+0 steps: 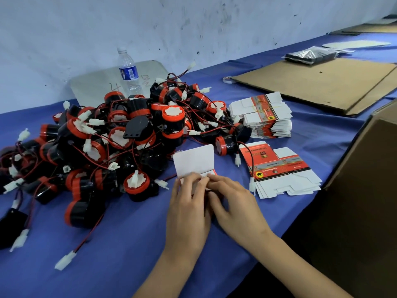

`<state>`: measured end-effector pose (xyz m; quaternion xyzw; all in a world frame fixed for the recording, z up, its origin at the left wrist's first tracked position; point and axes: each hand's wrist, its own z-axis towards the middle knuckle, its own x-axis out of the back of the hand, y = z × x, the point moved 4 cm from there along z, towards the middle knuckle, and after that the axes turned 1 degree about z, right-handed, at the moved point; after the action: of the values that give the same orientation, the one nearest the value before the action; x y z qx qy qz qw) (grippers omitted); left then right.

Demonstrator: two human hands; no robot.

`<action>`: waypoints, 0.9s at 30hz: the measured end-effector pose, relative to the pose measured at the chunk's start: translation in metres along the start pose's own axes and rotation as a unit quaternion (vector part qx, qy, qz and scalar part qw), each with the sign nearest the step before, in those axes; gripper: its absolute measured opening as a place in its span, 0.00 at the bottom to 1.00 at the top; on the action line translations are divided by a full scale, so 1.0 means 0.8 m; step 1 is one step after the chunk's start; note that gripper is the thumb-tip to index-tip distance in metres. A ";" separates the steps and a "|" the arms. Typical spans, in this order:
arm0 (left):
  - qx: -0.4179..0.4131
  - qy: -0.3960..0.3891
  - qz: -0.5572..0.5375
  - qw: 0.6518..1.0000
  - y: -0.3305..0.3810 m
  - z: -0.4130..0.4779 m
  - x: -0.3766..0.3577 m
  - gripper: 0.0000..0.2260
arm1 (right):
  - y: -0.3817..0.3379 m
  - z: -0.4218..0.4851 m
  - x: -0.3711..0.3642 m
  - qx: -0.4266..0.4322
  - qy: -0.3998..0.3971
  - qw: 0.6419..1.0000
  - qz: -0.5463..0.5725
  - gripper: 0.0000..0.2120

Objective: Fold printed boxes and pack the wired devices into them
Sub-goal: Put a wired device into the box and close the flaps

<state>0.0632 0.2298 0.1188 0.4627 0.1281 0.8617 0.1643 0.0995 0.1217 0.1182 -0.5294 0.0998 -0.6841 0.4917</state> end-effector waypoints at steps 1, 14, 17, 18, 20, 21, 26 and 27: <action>-0.004 0.000 0.017 1.000 0.001 -0.002 -0.003 0.19 | 0.000 0.004 0.006 -0.017 0.021 0.999 0.037 0.07; -0.018 -0.025 -0.184 0.982 -0.016 0.009 0.001 0.17 | -0.015 0.101 0.030 -0.058 -0.103 0.960 0.254 0.19; -0.026 -0.014 -0.190 0.981 -0.018 0.010 0.000 0.14 | -0.007 0.089 0.024 -0.058 -0.113 0.946 0.298 0.14; -0.028 -0.011 -0.187 0.982 -0.018 0.010 0.000 0.13 | -0.007 0.085 0.023 -0.059 -0.109 0.944 0.304 0.10; -0.025 -0.009 -0.189 0.982 -0.017 0.010 0.000 0.11 | -0.007 0.078 0.021 -0.052 -0.108 0.949 0.291 0.08; -0.022 -0.009 -0.195 0.981 -0.017 0.009 0.000 0.10 | -0.008 0.075 0.019 -0.037 -0.110 0.958 0.264 0.09; 0.018 0.040 -0.210 0.977 -0.018 0.005 0.005 0.08 | -0.001 0.058 0.009 -0.038 -0.078 0.962 0.258 0.12; 0.031 0.051 -0.199 0.978 -0.020 0.004 0.006 0.09 | 0.000 0.053 0.007 -0.028 -0.078 0.965 0.250 0.12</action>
<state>0.0660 0.2467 0.1185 0.3882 0.2524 0.8297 0.3117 0.1342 0.1337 0.1396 -0.5530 0.2096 -0.4926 0.6385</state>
